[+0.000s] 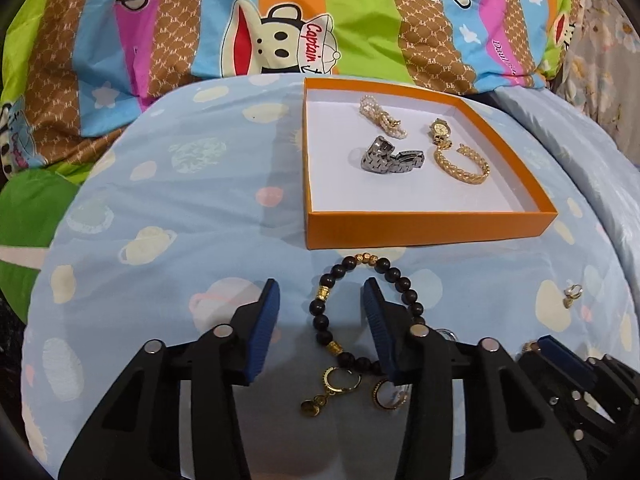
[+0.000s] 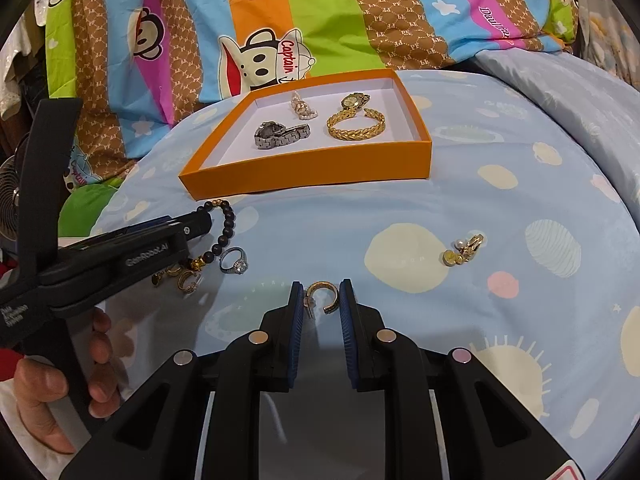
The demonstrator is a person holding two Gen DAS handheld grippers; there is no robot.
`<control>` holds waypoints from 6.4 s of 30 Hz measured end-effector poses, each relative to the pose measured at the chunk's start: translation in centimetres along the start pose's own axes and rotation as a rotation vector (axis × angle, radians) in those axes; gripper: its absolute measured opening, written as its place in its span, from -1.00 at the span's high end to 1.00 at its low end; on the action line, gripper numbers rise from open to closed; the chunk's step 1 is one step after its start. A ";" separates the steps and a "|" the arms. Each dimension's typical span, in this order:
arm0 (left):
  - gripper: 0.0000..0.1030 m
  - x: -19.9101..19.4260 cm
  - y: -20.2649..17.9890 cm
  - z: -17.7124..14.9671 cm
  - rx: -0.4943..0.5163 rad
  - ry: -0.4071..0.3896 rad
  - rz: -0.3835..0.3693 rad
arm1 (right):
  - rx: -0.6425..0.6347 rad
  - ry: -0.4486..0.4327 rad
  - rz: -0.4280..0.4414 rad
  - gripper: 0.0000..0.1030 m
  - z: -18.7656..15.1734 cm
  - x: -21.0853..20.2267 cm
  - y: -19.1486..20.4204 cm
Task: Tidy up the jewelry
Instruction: 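Reach the left tool to the black bead bracelet while the right tool holds the earring, then carry the bead bracelet and hoop earring into the orange box and release both, then withdraw both tools from the box toward the remaining earrings and rings, then grasp the gold drop earring with the right tool while the left tool grasps a gold hoop earring, then carry both earrings into the orange box and open both tools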
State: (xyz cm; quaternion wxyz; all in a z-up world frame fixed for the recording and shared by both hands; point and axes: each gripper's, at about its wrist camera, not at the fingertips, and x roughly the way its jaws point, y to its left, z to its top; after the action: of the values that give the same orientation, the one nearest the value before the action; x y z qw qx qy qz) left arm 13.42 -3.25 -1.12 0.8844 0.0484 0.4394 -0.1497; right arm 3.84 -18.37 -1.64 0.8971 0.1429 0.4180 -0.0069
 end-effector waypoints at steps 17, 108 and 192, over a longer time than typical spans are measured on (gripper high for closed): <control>0.87 -2.2 -0.7 -0.8 0.025 -0.020 -0.046 | 0.003 -0.031 0.011 0.66 0.3 -1.2 0.3; 0.03 -7.8 4.4 -0.4 -0.068 -0.140 -0.043 | 0.074 -0.152 -0.074 0.17 1.0 -5.8 -5.2; 0.94 -10.2 -1.1 4.3 0.077 -0.238 -0.131 | -0.057 -0.260 0.062 0.72 7.8 -8.3 0.4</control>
State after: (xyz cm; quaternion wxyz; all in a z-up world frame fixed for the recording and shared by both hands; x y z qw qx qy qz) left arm 10.52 -2.96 9.61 0.9161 0.0354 0.3276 -0.2284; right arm 4.34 -20.93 9.41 0.9472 0.1280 0.2935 0.0145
